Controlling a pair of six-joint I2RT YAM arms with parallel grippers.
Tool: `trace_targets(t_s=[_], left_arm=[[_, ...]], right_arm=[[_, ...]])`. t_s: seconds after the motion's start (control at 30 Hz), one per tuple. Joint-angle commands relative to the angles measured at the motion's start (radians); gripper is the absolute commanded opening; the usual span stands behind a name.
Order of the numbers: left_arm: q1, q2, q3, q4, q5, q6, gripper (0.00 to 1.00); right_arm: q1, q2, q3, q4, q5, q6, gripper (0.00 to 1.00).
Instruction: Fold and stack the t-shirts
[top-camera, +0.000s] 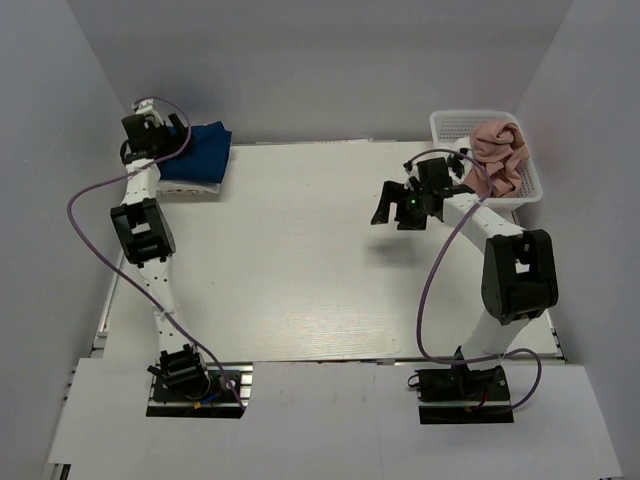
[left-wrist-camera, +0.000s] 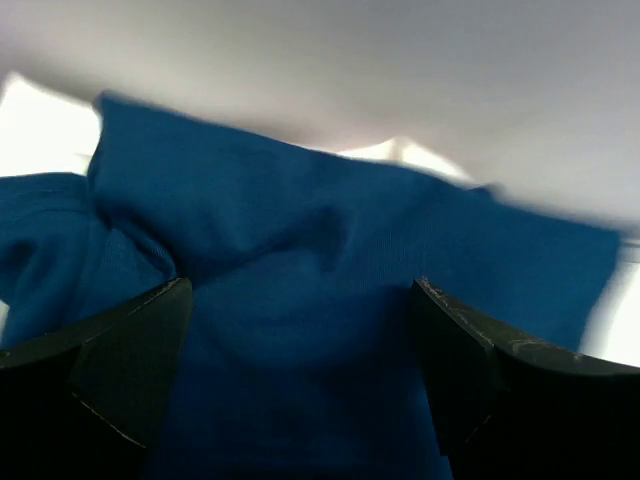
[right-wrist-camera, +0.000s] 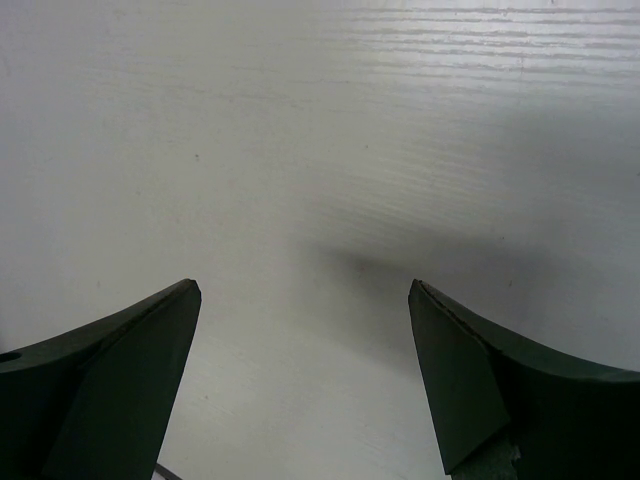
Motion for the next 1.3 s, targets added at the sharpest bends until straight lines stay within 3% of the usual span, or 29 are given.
trace_targets(t_s=[0.0,0.07,0.13,0.33,0.47,0.7,0.93,1.07,1.13,1.2,1.27], left_arm=[[0.007,0.050,0.078,0.087,-0.028,-0.025,1.00],[0.025,0.087,0.102,0.070,-0.080,-0.037,1.00],[0.037,0.087,0.024,0.123,-0.089,-0.071,1.00],[0.079,0.073,-0.009,0.141,0.024,-0.137,1.00],[0.079,0.000,-0.029,0.182,0.024,-0.177,1.00],[0.040,-0.195,-0.114,0.202,-0.198,-0.149,1.00],[0.022,-0.259,-0.176,0.156,-0.044,-0.192,1.00],[-0.032,-0.501,-0.456,0.208,-0.033,-0.091,1.00],[-0.080,-0.626,-0.568,0.208,-0.114,-0.042,1.00],[-0.104,-0.768,-0.778,0.231,-0.184,-0.029,1.00],[-0.127,-1.017,-1.006,0.275,-0.207,-0.066,1.00]], right_arm=[[0.001,0.072,0.068,0.003,-0.009,-0.001,0.90],[0.004,0.103,0.090,0.008,-0.019,0.003,0.90],[0.001,0.107,0.091,0.014,-0.023,0.006,0.90],[0.001,0.120,0.096,0.028,-0.068,-0.003,0.90],[0.003,0.112,0.099,0.026,-0.078,-0.012,0.90],[0.026,0.091,0.113,0.029,-0.115,-0.040,0.90],[0.040,-0.004,0.078,0.045,-0.069,-0.052,0.90],[0.046,-0.078,0.013,0.071,-0.064,-0.066,0.90],[0.049,-0.121,-0.020,0.083,-0.064,-0.066,0.90],[0.044,-0.158,-0.057,0.120,-0.076,-0.055,0.90],[0.044,-0.213,-0.125,0.170,-0.093,-0.037,0.90]])
